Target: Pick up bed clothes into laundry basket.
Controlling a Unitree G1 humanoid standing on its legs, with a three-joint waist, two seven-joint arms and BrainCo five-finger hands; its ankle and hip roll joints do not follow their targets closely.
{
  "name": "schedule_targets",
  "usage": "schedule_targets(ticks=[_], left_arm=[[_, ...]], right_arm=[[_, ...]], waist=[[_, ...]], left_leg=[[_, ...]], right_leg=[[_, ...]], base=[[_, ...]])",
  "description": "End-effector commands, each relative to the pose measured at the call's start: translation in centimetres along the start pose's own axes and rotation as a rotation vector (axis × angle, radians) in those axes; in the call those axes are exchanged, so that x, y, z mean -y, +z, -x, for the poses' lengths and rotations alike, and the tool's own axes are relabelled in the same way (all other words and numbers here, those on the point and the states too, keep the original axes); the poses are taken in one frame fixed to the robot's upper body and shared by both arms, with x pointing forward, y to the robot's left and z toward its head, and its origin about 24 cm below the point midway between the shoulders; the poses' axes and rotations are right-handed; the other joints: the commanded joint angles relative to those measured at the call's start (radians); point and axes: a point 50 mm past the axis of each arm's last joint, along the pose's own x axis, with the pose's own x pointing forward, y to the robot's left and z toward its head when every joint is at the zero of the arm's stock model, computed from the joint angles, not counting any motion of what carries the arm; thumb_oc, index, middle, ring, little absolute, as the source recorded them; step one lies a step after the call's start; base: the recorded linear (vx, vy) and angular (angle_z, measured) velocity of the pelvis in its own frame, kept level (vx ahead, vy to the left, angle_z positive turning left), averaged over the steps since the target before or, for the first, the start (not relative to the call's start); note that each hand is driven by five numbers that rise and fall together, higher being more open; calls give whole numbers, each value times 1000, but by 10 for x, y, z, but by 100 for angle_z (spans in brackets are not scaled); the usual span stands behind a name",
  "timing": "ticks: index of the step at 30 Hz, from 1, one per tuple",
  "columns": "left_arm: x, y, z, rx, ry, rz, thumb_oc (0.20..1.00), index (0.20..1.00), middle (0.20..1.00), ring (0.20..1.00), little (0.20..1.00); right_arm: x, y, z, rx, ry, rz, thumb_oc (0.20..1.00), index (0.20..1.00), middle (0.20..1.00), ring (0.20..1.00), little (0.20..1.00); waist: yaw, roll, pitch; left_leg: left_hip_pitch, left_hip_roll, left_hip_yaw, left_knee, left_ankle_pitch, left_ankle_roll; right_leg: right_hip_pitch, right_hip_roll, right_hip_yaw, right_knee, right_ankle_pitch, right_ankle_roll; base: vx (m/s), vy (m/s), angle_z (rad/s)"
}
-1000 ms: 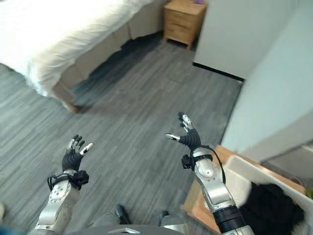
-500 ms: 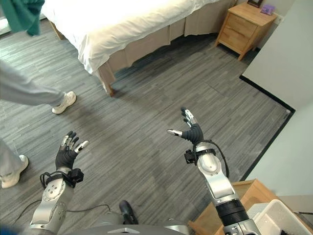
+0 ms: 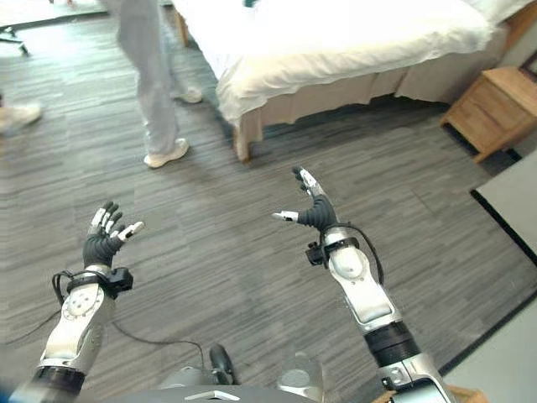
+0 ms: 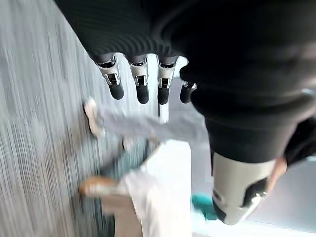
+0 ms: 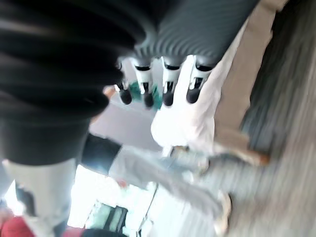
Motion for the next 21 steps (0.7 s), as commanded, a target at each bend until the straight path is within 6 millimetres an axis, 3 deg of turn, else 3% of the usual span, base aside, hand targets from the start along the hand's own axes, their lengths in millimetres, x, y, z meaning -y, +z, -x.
schedule_targets(ticks=[1,3,4,6,7,9,12,13,15,16,17,19,20,21], left_arm=[[-3,30,-7,148,-37,-69,1000,1000,1000,1000,1000],[-1,28,-7,140,-52,-60,1000,1000,1000,1000,1000],[-1,27,-6,135,-56,-53,1000,1000,1000,1000,1000],[2,32,4,161,-103,-77,1000,1000,1000,1000,1000],[0,32,11,163,-123,-62,1000,1000,1000,1000,1000],[0,31,15,162,-133,-60,1000,1000,1000,1000,1000],[5,33,21,183,-167,-39,1000,1000,1000,1000,1000],[8,27,23,163,-165,-10,1000,1000,1000,1000,1000],[11,26,23,161,-176,-8,1000,1000,1000,1000,1000],[13,26,24,164,-187,-1,1000,1000,1000,1000,1000],[13,29,25,176,-197,7,1000,1000,1000,1000,1000],[13,30,26,183,-198,26,1000,1000,1000,1000,1000],[14,30,25,181,-197,30,1000,1000,1000,1000,1000],[14,27,25,171,-193,26,1000,1000,1000,1000,1000]], right_arm=[[1,24,-16,126,-33,-42,1000,1000,1000,1000,1000],[2,23,-16,119,-31,-35,1000,1000,1000,1000,1000],[3,22,-16,114,-30,-34,1000,1000,1000,1000,1000],[4,22,-14,113,-30,-26,1000,1000,1000,1000,1000],[8,19,-15,103,-45,-14,1000,1000,1000,1000,1000],[10,17,-15,98,-46,-11,1000,1000,1000,1000,1000],[12,17,-13,103,-35,8,1000,1000,1000,1000,1000],[12,18,-14,108,-24,36,1000,1000,1000,1000,1000],[13,19,-15,111,-17,55,1000,1000,1000,1000,1000],[16,22,-17,125,-17,69,1000,1000,1000,1000,1000],[19,27,-22,146,-13,103,1000,1000,1000,1000,1000],[25,33,-27,166,-32,133,1000,1000,1000,1000,1000],[27,34,-29,169,-41,147,1000,1000,1000,1000,1000],[29,34,-33,168,-47,194,1000,1000,1000,1000,1000]], waist=[[-33,-25,19],[-51,-30,23],[-61,-32,25],[-60,-24,24],[-56,-14,25],[-61,-8,24],[-80,-15,11],[-83,-2,6],[-85,5,5],[-83,11,3],[-72,12,6],[-45,6,22],[-30,-9,37],[-12,-24,53]], left_leg=[[76,124,56,-113,25,-122],[96,111,16,-114,3,-132],[101,101,10,-114,4,-135],[113,90,-14,-114,-11,-135],[152,80,-42,-114,-52,-141],[168,76,-48,-114,-63,-142],[220,38,-59,-103,-101,-129],[221,40,-73,-34,-130,-135],[215,46,-71,16,-139,-150],[204,59,-66,82,-127,-169],[149,110,-58,257,-75,-215],[78,168,-73,441,16,-258],[13,175,-88,526,47,-267],[-60,187,-94,516,6,-240]], right_leg=[[89,83,30,-313,94,21],[54,146,77,-455,125,31],[23,172,87,-521,179,29],[13,187,87,-574,213,36],[-24,190,67,-626,251,56],[-34,192,52,-639,258,58],[-25,198,46,-642,275,35],[-7,204,39,-635,273,17],[10,210,32,-645,269,6],[30,217,26,-654,263,-3],[74,235,31,-669,235,-32],[119,260,39,-669,185,-73],[132,253,38,-669,174,-87],[152,244,44,-669,155,-83]], base=[[377,-96,79],[318,-114,82],[192,-85,81],[280,-78,66],[489,-106,61],[330,-103,45],[263,-133,47],[333,-138,45],[268,-140,21],[362,-270,-12],[333,-276,-29],[256,-257,-71],[249,-177,-93],[333,-46,-71]])
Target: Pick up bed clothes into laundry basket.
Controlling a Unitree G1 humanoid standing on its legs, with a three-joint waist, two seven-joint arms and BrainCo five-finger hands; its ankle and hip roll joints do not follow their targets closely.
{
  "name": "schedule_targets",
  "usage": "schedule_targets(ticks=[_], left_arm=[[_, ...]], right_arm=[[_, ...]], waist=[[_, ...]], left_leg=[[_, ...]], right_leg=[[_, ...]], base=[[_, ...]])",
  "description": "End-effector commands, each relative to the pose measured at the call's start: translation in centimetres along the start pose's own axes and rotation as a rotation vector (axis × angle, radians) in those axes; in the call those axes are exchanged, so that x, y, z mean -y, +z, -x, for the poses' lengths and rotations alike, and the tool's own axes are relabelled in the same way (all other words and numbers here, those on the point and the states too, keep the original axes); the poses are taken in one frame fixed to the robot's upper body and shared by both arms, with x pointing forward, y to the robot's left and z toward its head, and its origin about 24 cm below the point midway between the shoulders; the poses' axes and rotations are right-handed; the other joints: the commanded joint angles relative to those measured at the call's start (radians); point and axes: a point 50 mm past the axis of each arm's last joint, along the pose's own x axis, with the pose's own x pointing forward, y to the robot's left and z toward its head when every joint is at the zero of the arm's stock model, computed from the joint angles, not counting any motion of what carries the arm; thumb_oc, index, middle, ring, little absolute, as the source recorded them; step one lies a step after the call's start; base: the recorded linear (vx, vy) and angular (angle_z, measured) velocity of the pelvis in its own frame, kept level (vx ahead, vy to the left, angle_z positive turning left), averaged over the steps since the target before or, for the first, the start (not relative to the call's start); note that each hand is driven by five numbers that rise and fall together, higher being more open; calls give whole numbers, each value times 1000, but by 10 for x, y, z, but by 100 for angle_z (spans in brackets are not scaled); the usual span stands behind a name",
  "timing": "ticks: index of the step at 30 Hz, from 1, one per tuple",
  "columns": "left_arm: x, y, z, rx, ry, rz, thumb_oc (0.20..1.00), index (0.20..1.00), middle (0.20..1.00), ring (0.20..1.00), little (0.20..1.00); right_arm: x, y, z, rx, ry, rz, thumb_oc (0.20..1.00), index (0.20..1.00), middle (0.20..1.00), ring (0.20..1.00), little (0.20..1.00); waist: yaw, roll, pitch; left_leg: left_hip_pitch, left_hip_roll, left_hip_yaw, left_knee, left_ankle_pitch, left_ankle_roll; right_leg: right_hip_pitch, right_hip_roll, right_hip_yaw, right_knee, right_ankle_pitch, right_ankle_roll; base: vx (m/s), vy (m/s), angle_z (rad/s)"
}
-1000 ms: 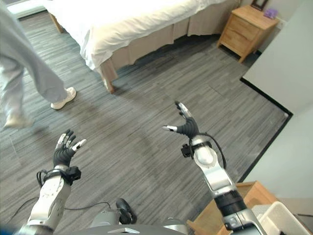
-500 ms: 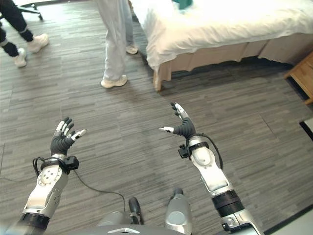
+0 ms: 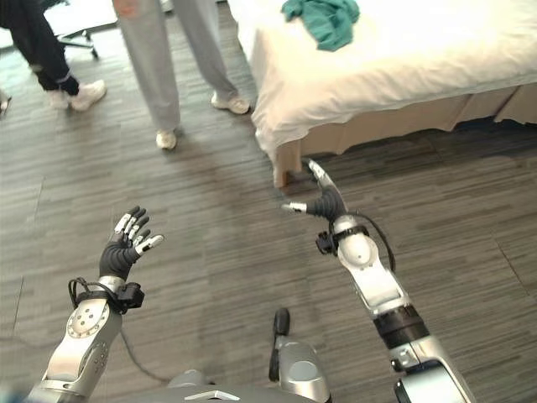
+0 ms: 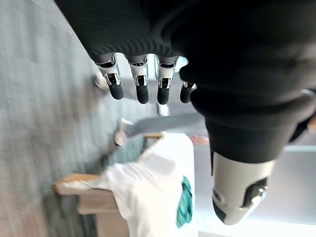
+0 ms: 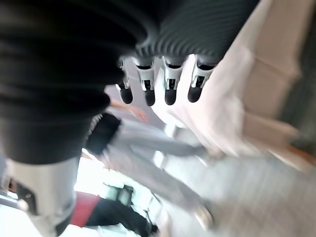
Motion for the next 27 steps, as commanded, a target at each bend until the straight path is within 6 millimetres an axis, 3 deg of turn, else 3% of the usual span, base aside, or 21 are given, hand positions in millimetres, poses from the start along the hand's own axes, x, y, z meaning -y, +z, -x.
schedule_targets(ticks=[1,2,3,5,6,7,8,9,11,13,14,16,18,19,20,21,22,24,27], left_arm=[[-8,21,0,114,-3,-55,1000,1000,1000,1000,1000],[-13,20,5,108,20,-75,1000,1000,1000,1000,1000],[-14,18,6,105,34,-72,1000,1000,1000,1000,1000],[-16,14,10,91,45,-71,1000,1000,1000,1000,1000],[-16,13,13,88,44,-70,1000,1000,1000,1000,1000],[-15,14,17,93,41,-58,1000,1000,1000,1000,1000],[-16,11,19,75,41,-64,1000,1000,1000,1000,1000],[-17,9,22,52,30,-109,1000,1000,1000,1000,1000],[-17,13,17,60,2,-169,1000,1000,1000,1000,1000],[-23,11,16,37,13,-214,1000,1000,1000,1000,1000],[-29,7,18,15,11,-252,1000,1000,1000,1000,1000],[-30,5,18,4,1,-256,1000,1000,1000,1000,1000],[-29,3,16,-7,-8,-252,1000,1000,1000,1000,1000],[-28,1,16,-11,-7,-251,1000,1000,1000,1000,1000],[-26,-1,16,-16,-9,-247,1000,1000,1000,1000,1000],[-43,14,-14,27,52,-271,1000,1000,1000,1000,1000],[-29,10,-24,25,38,-288,1000,1000,1000,1000,1000],[-24,13,-19,58,33,-326,1000,1000,1000,1000,1000],[-27,12,-13,66,70,-298,1000,1000,1000,1000,1000]], right_arm=[[1,13,-6,91,-16,103,1000,1000,1000,1000,1000],[1,21,-9,129,-7,142,1000,1000,1000,1000,1000],[3,23,-11,141,-9,166,1000,1000,1000,1000,1000],[4,25,-13,150,-19,184,1000,1000,1000,1000,1000],[5,27,-14,160,-24,210,1000,1000,1000,1000,1000],[7,28,-14,167,-33,237,1000,1000,1000,1000,1000],[5,27,-15,161,-22,259,1000,1000,1000,1000,1000],[0,27,-16,166,-16,276,1000,1000,1000,1000,1000],[-6,29,-18,173,-24,257,1000,1000,1000,1000,1000],[-12,29,-22,165,-29,231,1000,1000,1000,1000,1000],[-15,27,-24,153,-47,207,1000,1000,1000,1000,1000],[-17,23,-24,135,-58,192,1000,1000,1000,1000,1000],[-19,22,-20,137,-48,197,1000,1000,1000,1000,1000],[-19,22,-19,137,-46,200,1000,1000,1000,1000,1000],[-21,21,-18,135,-45,204,1000,1000,1000,1000,1000],[-26,28,-20,172,5,198,1000,1000,1000,1000,1000],[-32,28,-20,147,16,190,1000,1000,1000,1000,1000],[-36,28,-16,156,18,221,1000,1000,1000,1000,1000],[-39,35,-17,198,16,274,1000,1000,1000,1000,1000]], waist=[[47,-46,24],[74,-36,23],[84,-23,20],[98,-19,24],[107,-13,23],[109,-7,20],[114,-1,8],[119,1,-9],[120,-20,-8],[112,-26,23],[111,-11,43],[119,-13,37],[106,-17,38],[101,-18,36],[95,-20,33],[51,-24,15],[32,-26,11],[19,-24,7],[16,-21,4]], left_leg=[[63,-81,54,-377,-83,105],[49,-124,24,-602,-49,118],[39,-101,32,-693,9,108],[23,-80,43,-755,87,100],[-4,-37,87,-792,131,92],[-13,19,174,-827,166,87],[18,21,187,-856,162,79],[55,3,202,-899,188,99],[111,-46,214,-908,145,146],[141,-71,200,-921,119,180],[147,-60,188,-922,105,191],[145,-64,186,-922,90,191],[145,-82,153,-922,70,180],[147,-89,141,-922,60,176],[150,-97,127,-922,48,172],[161,-109,107,-922,31,164],[174,-120,96,-922,14,164],[190,-137,70,-922,-6,168],[209,-146,51,-922,-25,169]], right_leg=[[66,-86,-52,-46,-116,145],[80,-91,-13,-46,-125,166],[99,-88,-15,-46,-137,170],[134,-86,-20,-46,-160,168],[171,-92,-37,-46,-182,172],[215,-103,-63,-46,-204,178],[245,-107,-66,-46,-222,191],[262,-119,-79,-12,-219,204],[197,-170,-95,226,-197,240],[65,-207,-54,471,-124,272],[-24,-206,-29,587,-95,276],[-53,-233,-35,561,-114,262],[-56,-212,-54,408,-176,238],[-62,-198,-51,316,-171,234],[-65,-183,-38,240,-160,235],[-81,-146,38,129,-113,241],[-91,-139,77,90,-86,248],[-110,-130,139,41,-41,254],[-114,-132,155,18,-19,259]], base=[[549,172,-72],[583,277,-96],[511,248,-144],[391,149,-102],[549,281,-38],[645,344,-7],[643,367,36],[611,329,62],[435,252,72],[239,199,91],[230,143,88],[294,12,83],[335,-100,162],[220,-134,164],[319,-173,167],[346,-137,172],[359,-119,217],[209,-78,198],[199,-109,63]])
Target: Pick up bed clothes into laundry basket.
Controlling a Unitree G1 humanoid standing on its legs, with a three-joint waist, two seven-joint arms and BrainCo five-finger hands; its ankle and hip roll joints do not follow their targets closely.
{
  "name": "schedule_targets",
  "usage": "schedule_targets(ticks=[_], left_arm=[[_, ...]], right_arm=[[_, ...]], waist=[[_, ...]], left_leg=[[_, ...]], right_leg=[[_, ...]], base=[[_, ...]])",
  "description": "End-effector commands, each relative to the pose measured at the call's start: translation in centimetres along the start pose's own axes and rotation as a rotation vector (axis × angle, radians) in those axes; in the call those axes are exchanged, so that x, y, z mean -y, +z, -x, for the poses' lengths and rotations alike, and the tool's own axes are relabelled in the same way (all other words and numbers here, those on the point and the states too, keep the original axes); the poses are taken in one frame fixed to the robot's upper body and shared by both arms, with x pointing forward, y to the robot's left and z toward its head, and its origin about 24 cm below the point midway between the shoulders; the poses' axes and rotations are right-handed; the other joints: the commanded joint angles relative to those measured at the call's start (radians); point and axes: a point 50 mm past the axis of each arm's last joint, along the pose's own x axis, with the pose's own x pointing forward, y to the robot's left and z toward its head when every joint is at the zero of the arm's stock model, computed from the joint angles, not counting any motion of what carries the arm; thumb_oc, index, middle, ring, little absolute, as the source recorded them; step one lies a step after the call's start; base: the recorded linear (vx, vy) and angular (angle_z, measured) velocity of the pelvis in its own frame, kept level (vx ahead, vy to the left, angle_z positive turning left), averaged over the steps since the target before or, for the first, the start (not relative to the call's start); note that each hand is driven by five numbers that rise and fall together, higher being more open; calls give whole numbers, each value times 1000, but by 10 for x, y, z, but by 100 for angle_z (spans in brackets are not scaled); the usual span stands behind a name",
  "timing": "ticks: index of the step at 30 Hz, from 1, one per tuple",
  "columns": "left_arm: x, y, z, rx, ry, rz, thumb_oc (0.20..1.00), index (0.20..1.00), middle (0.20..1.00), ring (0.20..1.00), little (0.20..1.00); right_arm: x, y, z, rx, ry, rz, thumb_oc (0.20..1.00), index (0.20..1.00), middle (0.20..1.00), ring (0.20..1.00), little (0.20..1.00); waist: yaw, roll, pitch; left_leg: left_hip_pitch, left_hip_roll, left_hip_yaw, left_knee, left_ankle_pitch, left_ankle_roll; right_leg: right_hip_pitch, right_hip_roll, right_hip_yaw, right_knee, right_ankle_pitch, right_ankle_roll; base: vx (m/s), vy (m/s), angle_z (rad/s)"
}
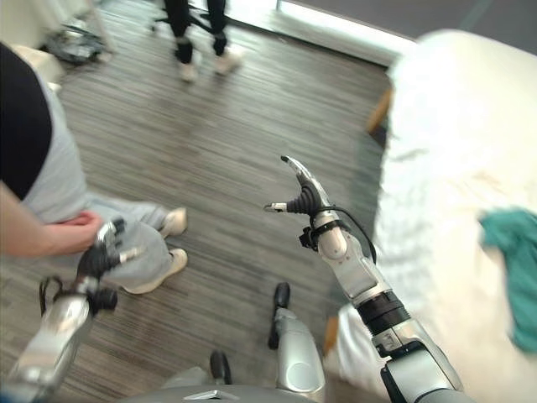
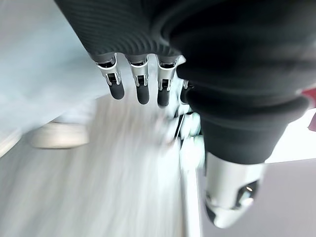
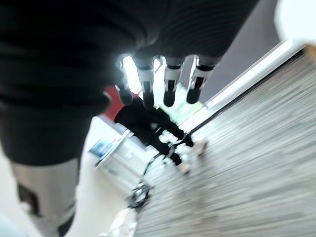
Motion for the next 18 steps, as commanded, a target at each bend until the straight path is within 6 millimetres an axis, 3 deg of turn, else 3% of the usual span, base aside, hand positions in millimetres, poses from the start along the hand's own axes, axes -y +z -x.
schedule_targets(ticks=[1,5,6,7,8,10,12,14,18], left_arm=[[7,17,6,124,18,5,1000,1000,1000,1000,1000],[14,23,3,155,4,19,1000,1000,1000,1000,1000],[17,27,-3,174,4,40,1000,1000,1000,1000,1000],[17,27,-4,176,5,41,1000,1000,1000,1000,1000],[26,40,-21,219,-4,37,1000,1000,1000,1000,1000],[28,43,-27,223,-4,37,1000,1000,1000,1000,1000],[28,36,-29,179,6,24,1000,1000,1000,1000,1000],[24,39,-27,195,-23,14,1000,1000,1000,1000,1000],[25,34,-21,169,-67,-3,1000,1000,1000,1000,1000]], right_arm=[[14,48,-19,233,-75,164,1000,1000,1000,1000,1000],[19,64,-34,296,-98,277,1000,1000,1000,1000,1000],[25,71,-50,304,-118,346,1000,1000,1000,1000,1000],[25,72,-51,307,-120,346,1000,1000,1000,1000,1000],[34,73,-70,275,-146,370,1000,1000,1000,1000,1000],[36,64,-72,232,-140,363,1000,1000,1000,1000,1000],[35,38,-65,137,-104,325,1000,1000,1000,1000,1000],[26,29,-56,103,-55,311,1000,1000,1000,1000,1000],[18,15,-43,53,0,264,1000,1000,1000,1000,1000]], waist=[[-48,23,50],[-53,17,43],[-59,16,33],[-60,14,35],[-59,-10,46],[-56,-28,49],[-52,-16,48],[-76,3,38],[-99,4,19]], left_leg=[[-139,98,-20,-71,123,18],[-110,100,-8,-64,122,6],[-105,115,1,2,89,-9],[-109,115,1,6,91,-9],[-178,103,-63,215,75,-34],[-219,83,-99,229,63,-32],[-240,47,-154,123,69,-6],[-182,81,-103,-7,118,1],[-145,101,-42,-71,148,-5]], right_leg=[[187,-112,-37,-114,-239,214],[219,-107,-64,-141,-234,204],[251,-85,-69,-152,-252,190],[249,-86,-68,-153,-248,188],[286,-60,-48,-167,-278,156],[282,-63,-40,-167,-282,151],[274,-37,-7,-167,-287,157],[275,-29,-5,-167,-274,163],[248,-27,-13,-167,-239,180]], base=[[250,-154,-48],[177,-141,-55],[134,-120,-44],[325,-276,-83],[161,-168,-94],[133,-105,-71],[126,33,-92],[70,75,-113],[-19,4,-69]])
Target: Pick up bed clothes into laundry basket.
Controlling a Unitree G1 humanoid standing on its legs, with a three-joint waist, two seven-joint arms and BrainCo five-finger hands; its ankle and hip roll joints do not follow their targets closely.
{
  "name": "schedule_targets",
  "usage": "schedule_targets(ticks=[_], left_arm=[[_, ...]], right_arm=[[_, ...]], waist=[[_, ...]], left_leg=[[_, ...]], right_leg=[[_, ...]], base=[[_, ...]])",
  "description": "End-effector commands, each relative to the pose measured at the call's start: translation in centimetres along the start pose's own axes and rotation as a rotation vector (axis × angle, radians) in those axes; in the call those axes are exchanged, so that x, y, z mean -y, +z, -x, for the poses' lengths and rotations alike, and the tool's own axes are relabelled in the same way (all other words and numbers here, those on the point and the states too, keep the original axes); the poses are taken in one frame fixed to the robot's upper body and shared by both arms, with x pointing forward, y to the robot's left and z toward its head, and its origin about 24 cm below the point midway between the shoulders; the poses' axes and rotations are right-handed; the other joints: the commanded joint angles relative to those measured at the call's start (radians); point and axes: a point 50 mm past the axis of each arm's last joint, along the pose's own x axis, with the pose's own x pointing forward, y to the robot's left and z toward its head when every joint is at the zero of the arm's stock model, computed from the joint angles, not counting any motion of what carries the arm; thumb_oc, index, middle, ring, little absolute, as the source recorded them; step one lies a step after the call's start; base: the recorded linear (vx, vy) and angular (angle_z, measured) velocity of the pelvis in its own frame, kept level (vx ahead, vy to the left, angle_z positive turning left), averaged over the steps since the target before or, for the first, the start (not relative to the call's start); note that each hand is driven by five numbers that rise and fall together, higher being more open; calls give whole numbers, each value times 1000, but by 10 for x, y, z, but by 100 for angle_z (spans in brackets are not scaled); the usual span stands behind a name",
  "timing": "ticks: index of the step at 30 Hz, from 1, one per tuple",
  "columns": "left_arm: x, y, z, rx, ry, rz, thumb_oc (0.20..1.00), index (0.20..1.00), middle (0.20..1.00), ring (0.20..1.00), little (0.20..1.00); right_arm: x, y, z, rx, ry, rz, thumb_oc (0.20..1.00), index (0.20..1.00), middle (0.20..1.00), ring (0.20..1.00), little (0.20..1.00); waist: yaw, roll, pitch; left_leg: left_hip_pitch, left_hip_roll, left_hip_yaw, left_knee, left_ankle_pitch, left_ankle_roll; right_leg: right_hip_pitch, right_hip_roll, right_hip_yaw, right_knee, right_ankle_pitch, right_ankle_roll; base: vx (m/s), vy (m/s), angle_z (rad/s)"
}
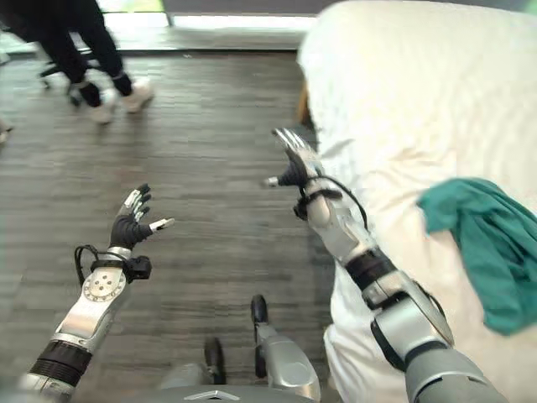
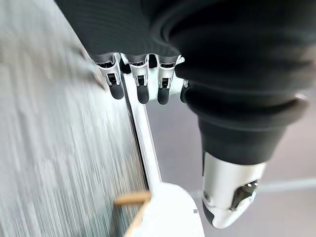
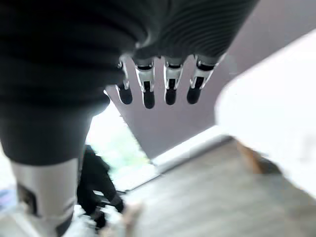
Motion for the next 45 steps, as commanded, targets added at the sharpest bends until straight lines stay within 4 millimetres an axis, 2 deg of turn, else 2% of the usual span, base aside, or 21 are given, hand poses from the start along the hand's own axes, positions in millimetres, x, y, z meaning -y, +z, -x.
schedule_targets(ticks=[1,2,4,5,8,11,14,15,16,17,18,20,22,23,24,25,28,32,35,39,45], left_arm=[[-13,11,3,59,-11,-32,1000,1000,1000,1000,1000],[-14,11,2,56,-11,-54,1000,1000,1000,1000,1000],[-25,16,-2,64,13,-86,1000,1000,1000,1000,1000],[-27,18,-3,70,22,-88,1000,1000,1000,1000,1000],[-39,21,1,82,64,-57,1000,1000,1000,1000,1000],[-40,18,7,80,89,-32,1000,1000,1000,1000,1000],[-38,19,6,90,100,15,1000,1000,1000,1000,1000],[-38,20,7,95,107,27,1000,1000,1000,1000,1000],[-37,25,5,121,113,45,1000,1000,1000,1000,1000],[-36,27,4,132,118,63,1000,1000,1000,1000,1000],[-36,28,4,133,117,63,1000,1000,1000,1000,1000],[-32,22,9,118,116,84,1000,1000,1000,1000,1000],[-32,16,15,98,122,96,1000,1000,1000,1000,1000],[-32,14,16,89,128,100,1000,1000,1000,1000,1000],[-32,8,17,62,143,113,1000,1000,1000,1000,1000],[-36,5,20,46,158,104,1000,1000,1000,1000,1000],[-33,2,22,25,130,112,1000,1000,1000,1000,1000],[-28,3,22,28,100,108,1000,1000,1000,1000,1000],[-28,6,18,45,91,108,1000,1000,1000,1000,1000],[-27,6,14,44,89,102,1000,1000,1000,1000,1000],[-30,12,-5,62,102,63,1000,1000,1000,1000,1000]], right_arm=[[13,29,-11,125,-23,-47,1000,1000,1000,1000,1000],[10,34,-9,142,-14,-71,1000,1000,1000,1000,1000],[14,43,-9,185,-21,-87,1000,1000,1000,1000,1000],[14,46,-9,198,-18,-85,1000,1000,1000,1000,1000],[21,51,-8,230,-12,-70,1000,1000,1000,1000,1000],[25,67,-6,309,-18,-80,1000,1000,1000,1000,1000],[33,77,-6,361,-41,-73,1000,1000,1000,1000,1000],[39,89,-6,414,-60,-61,1000,1000,1000,1000,1000],[51,98,-7,453,-100,-37,1000,1000,1000,1000,1000],[56,97,-7,453,-114,-30,1000,1000,1000,1000,1000],[56,97,-7,452,-115,-30,1000,1000,1000,1000,1000],[55,91,-7,431,-103,-28,1000,1000,1000,1000,1000],[51,89,-6,422,-86,-47,1000,1000,1000,1000,1000],[49,88,-5,418,-81,-54,1000,1000,1000,1000,1000],[41,83,-4,390,-53,-71,1000,1000,1000,1000,1000],[39,69,-4,339,-38,-58,1000,1000,1000,1000,1000],[25,55,-1,274,6,-57,1000,1000,1000,1000,1000],[8,35,4,181,56,-45,1000,1000,1000,1000,1000],[-1,19,5,108,83,-21,1000,1000,1000,1000,1000],[1,7,1,64,82,52,1000,1000,1000,1000,1000],[28,-1,-24,12,20,217,1000,1000,1000,1000,1000]], waist=[[-14,11,-13],[-22,15,1],[-3,18,9],[3,18,2],[14,-29,-22],[25,-64,-56],[27,-75,-62],[33,-82,-57],[47,-86,-30],[55,-100,-21],[55,-100,-21],[93,-100,-13],[122,-105,-12],[133,-106,-8],[159,-102,-1],[165,-89,0],[161,-63,-12],[156,-43,-46],[156,-35,-58],[156,-30,-61],[151,-23,-59]], left_leg=[[49,36,23,11,-47,-43],[60,58,59,11,-51,-47],[69,110,170,11,-33,-61],[80,130,204,16,-43,-67],[137,145,317,27,-45,-72],[164,147,336,79,-77,-81],[142,193,342,215,-108,-105],[122,217,333,284,-90,-112],[58,235,229,471,-73,-132],[24,191,188,491,-79,-109],[21,190,187,494,-80,-107],[-18,73,41,465,-169,-72],[-46,37,-5,437,-191,-60],[-70,29,-34,437,-184,-61],[-114,26,-121,384,-134,-69],[-103,43,-133,309,-103,-71],[-38,74,-116,178,-49,-72],[59,71,-88,24,8,-70],[67,75,-71,11,15,-73],[53,74,-69,11,18,-74],[20,78,-62,11,24,-82]], right_leg=[[68,-119,-27,15,-112,126],[49,-127,-72,43,-94,140],[37,-203,-298,99,-128,125],[51,-232,-364,113,-150,127],[72,-271,-424,124,-142,121],[103,-237,-377,77,-152,110],[136,-212,-365,54,-175,90],[151,-200,-356,49,-190,77],[181,-148,-309,33,-219,47],[180,-147,-297,36,-206,38],[179,-149,-297,36,-205,38],[196,-136,-220,28,-198,52],[207,-142,-175,23,-196,58],[216,-142,-151,22,-197,59],[236,-137,-108,22,-202,59],[242,-132,-104,24,-205,63],[270,-120,-117,30,-228,60],[283,-121,-125,19,-225,74],[280,-126,-124,15,-223,81],[267,-129,-126,15,-222,86],[233,-135,-129,15,-217,98]], base=[[-118,-46,-92],[-178,-79,-57],[-179,-156,-63],[-83,-202,-151],[29,-148,-158],[129,-236,-165],[71,-213,-87],[92,-210,-55],[51,-228,-77],[22,-154,-109],[-19,-36,-139],[121,50,-179],[130,75,-148],[144,99,-90],[155,89,-68],[127,67,-54],[165,76,-61],[127,65,24],[131,46,17],[63,-2,5],[24,-21,3]])
